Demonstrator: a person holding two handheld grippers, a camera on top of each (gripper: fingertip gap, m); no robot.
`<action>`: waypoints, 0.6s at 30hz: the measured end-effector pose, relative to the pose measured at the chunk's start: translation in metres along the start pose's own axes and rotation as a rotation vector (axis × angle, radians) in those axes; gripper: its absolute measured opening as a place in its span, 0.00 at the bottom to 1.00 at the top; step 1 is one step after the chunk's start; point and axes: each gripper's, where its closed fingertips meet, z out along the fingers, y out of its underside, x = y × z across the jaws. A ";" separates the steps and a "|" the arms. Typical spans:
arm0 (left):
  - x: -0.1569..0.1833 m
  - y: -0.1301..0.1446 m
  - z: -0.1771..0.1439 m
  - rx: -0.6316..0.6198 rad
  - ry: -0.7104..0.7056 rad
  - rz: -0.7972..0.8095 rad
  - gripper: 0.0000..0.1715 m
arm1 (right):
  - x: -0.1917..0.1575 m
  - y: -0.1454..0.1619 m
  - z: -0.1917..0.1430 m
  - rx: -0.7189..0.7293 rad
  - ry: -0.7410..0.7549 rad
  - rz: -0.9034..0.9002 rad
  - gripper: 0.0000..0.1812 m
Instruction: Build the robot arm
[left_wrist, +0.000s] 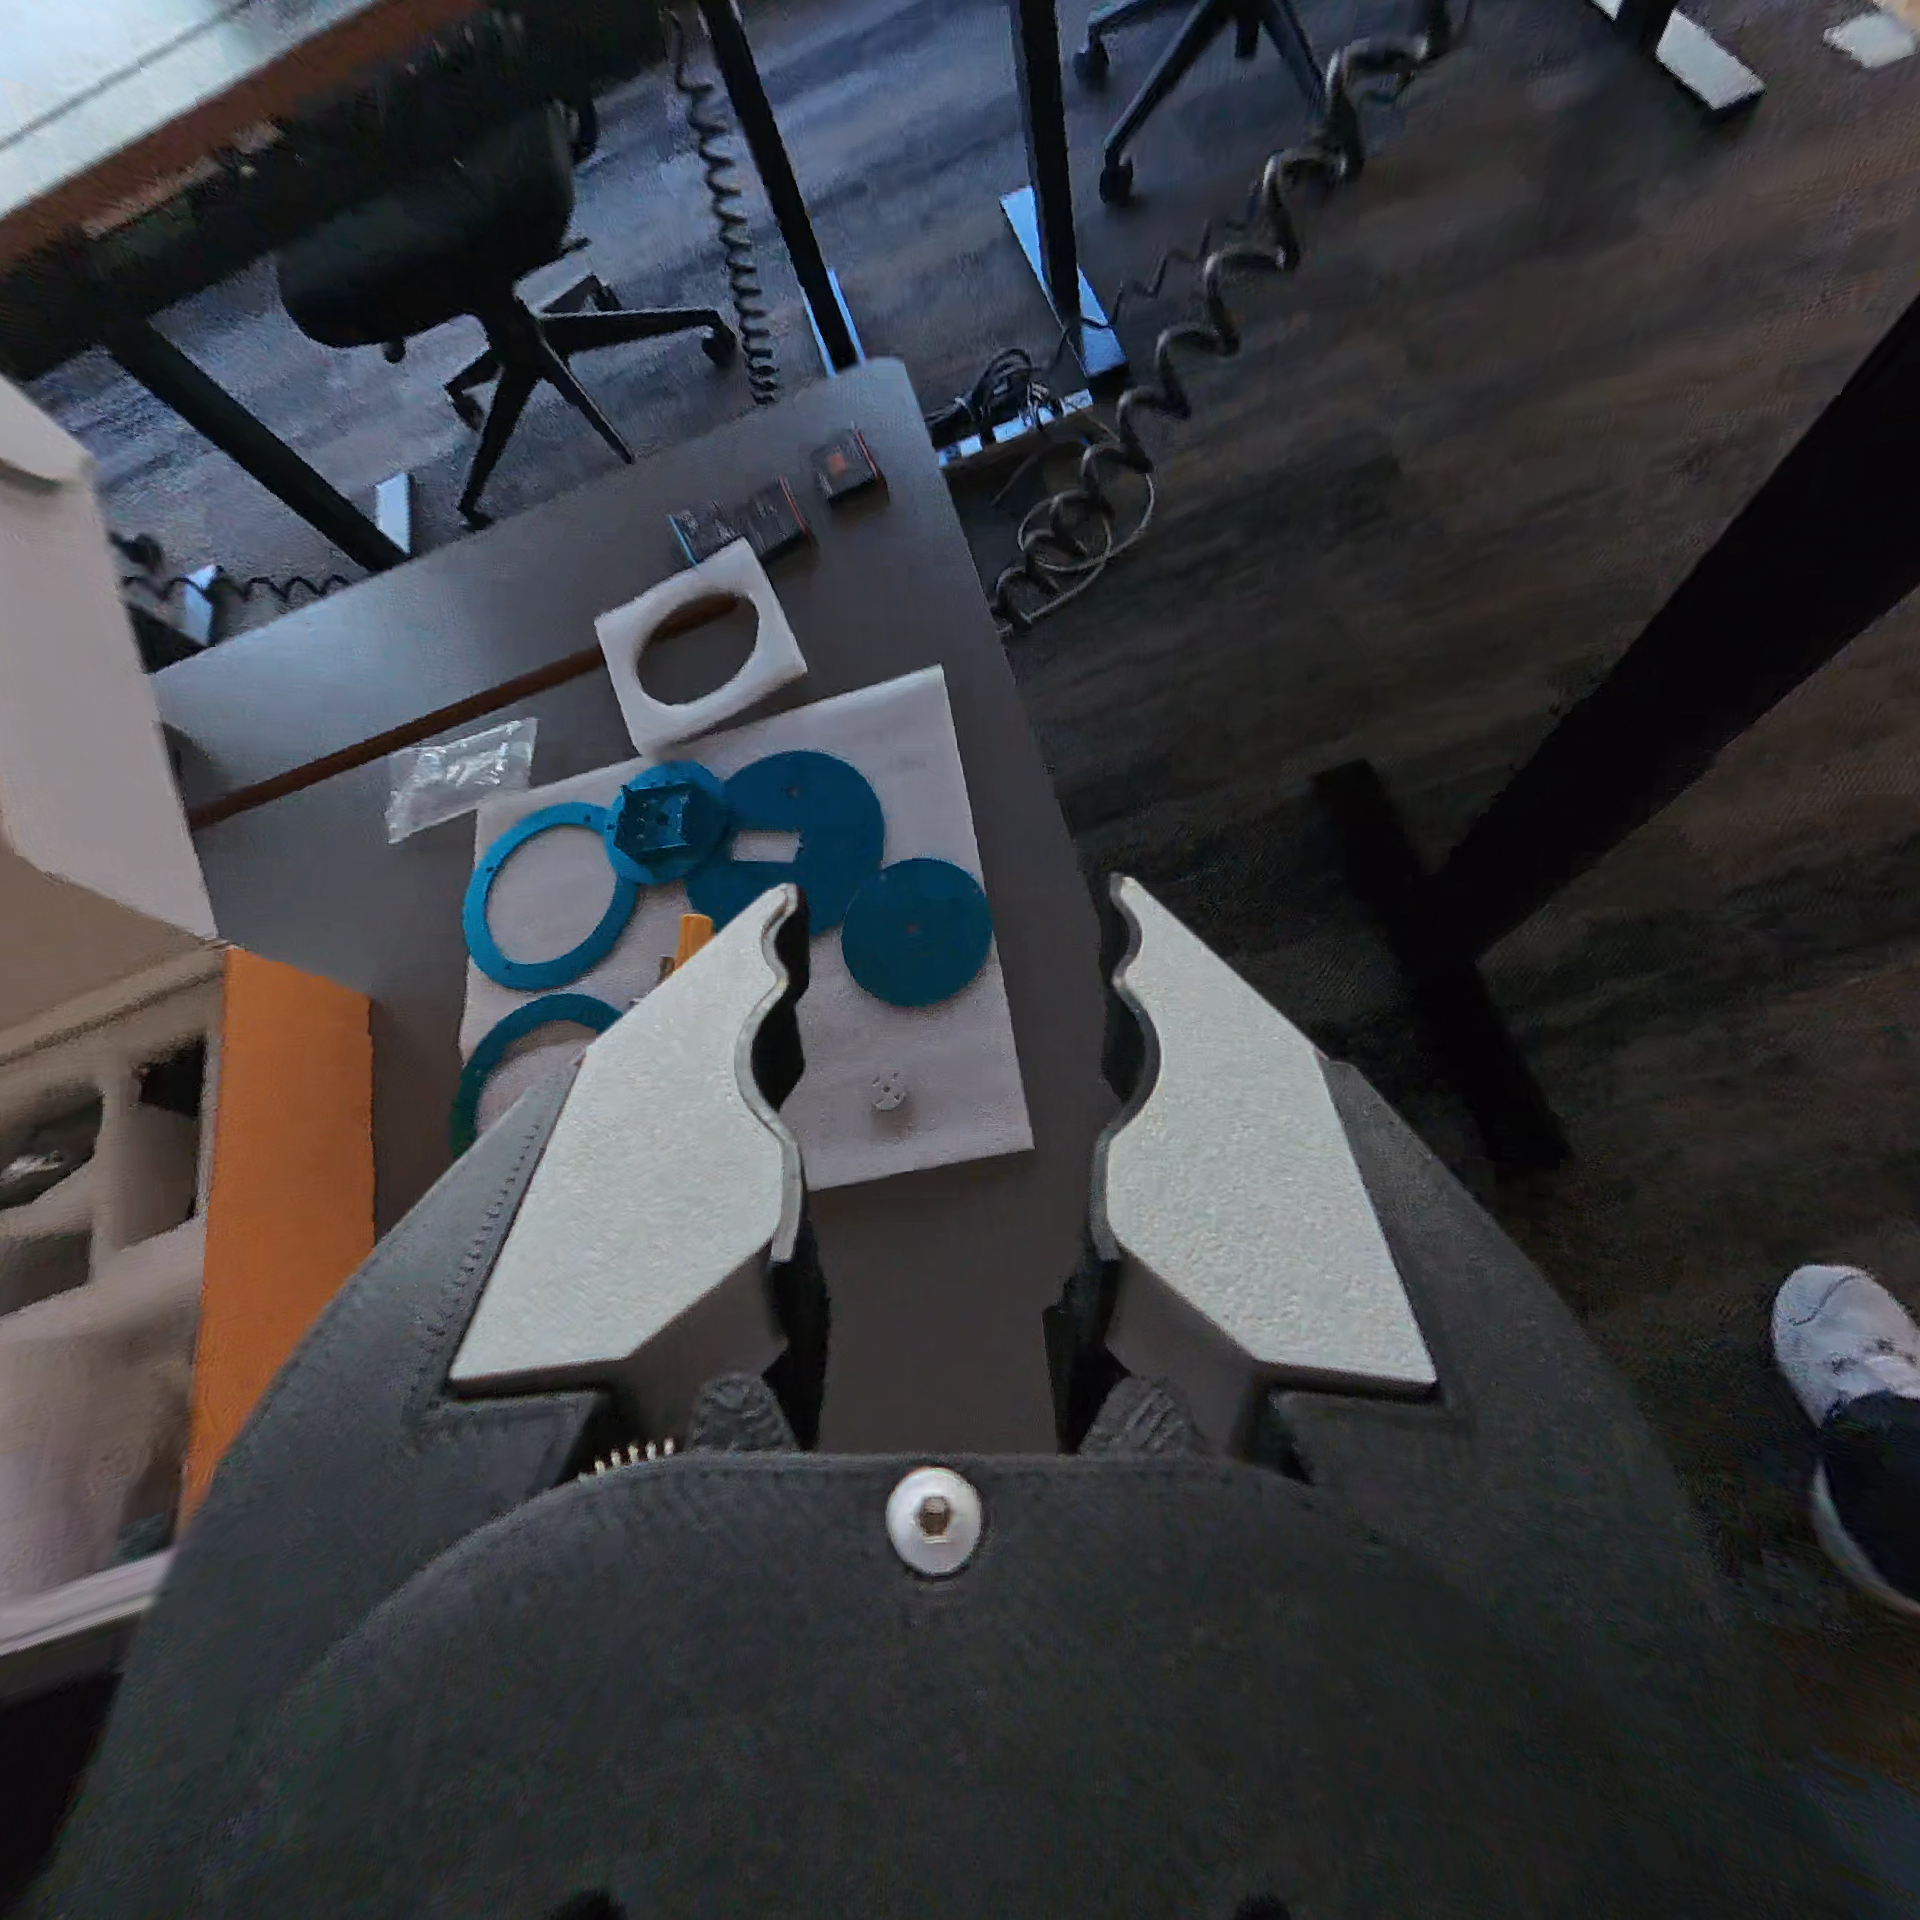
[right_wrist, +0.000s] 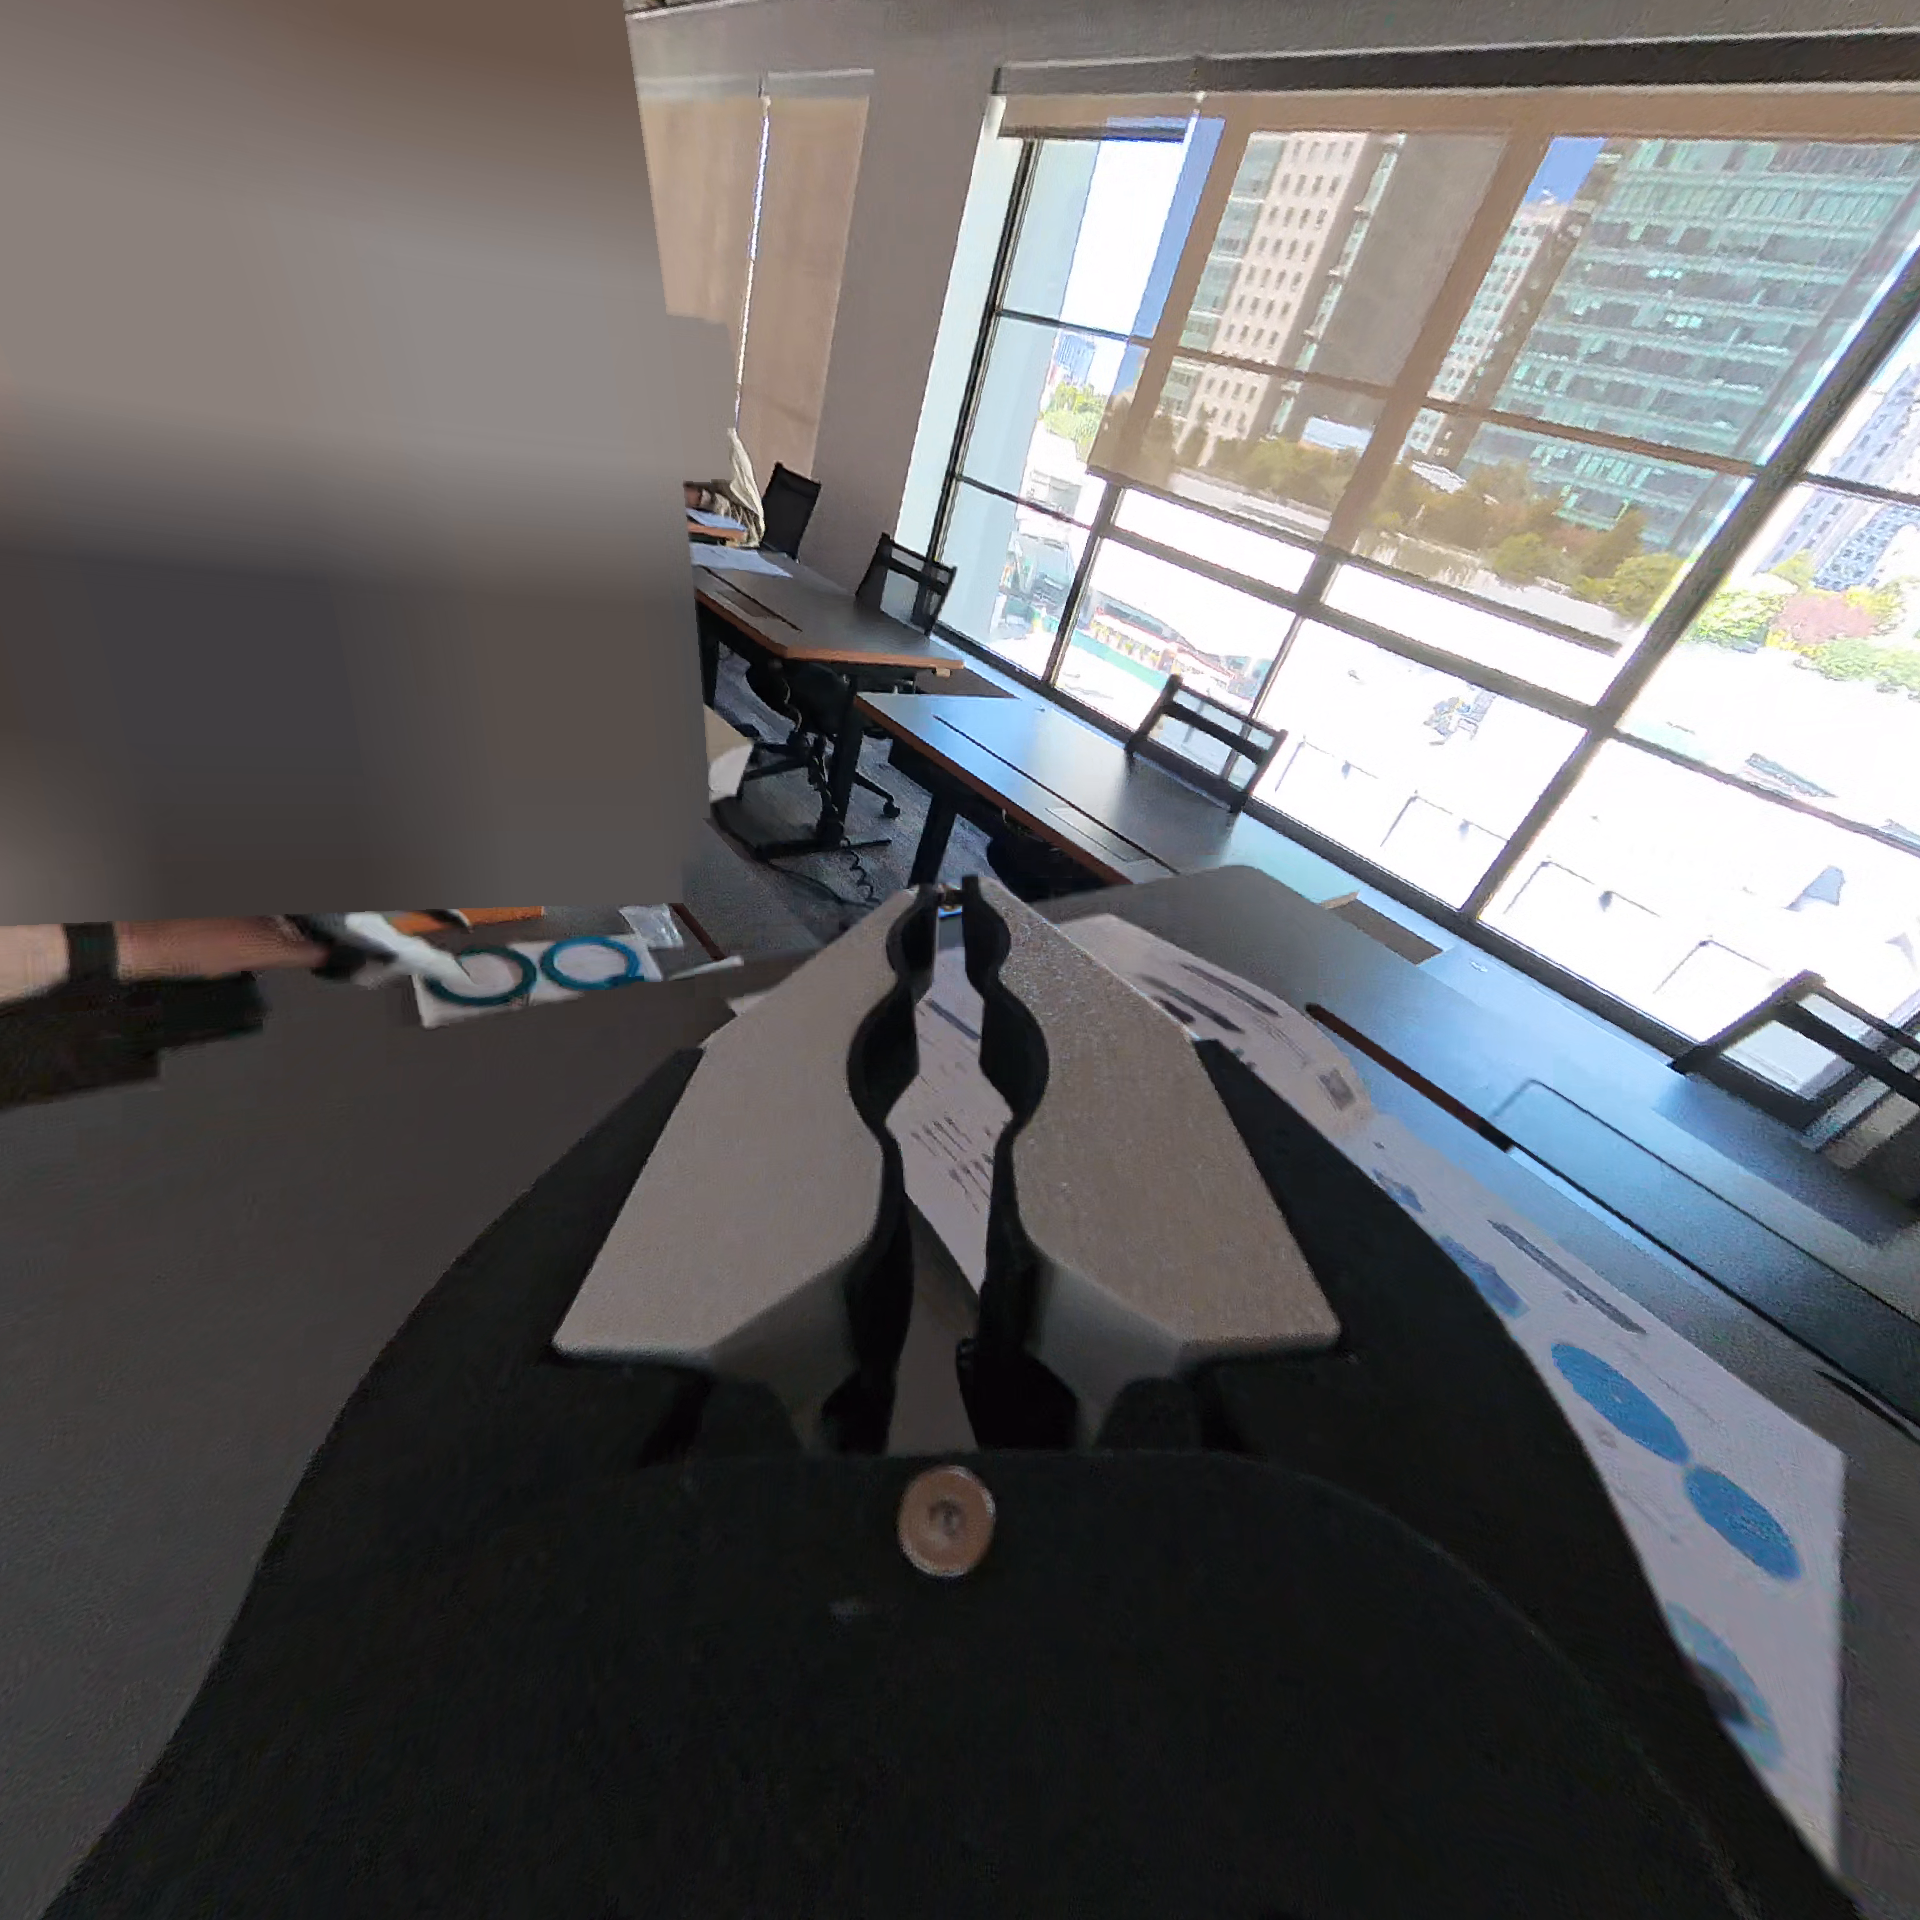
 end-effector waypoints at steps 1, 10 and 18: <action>-0.005 0.017 0.028 -0.003 0.018 0.013 0.31 | -0.015 -0.011 0.015 0.007 0.023 0.009 0.02; -0.011 0.114 0.175 -0.050 0.217 0.058 0.35 | -0.113 -0.061 0.112 -0.128 0.251 -0.019 0.02; -0.008 0.146 0.204 -0.139 0.331 0.101 0.31 | -0.153 -0.060 0.139 -0.259 0.286 -0.033 0.01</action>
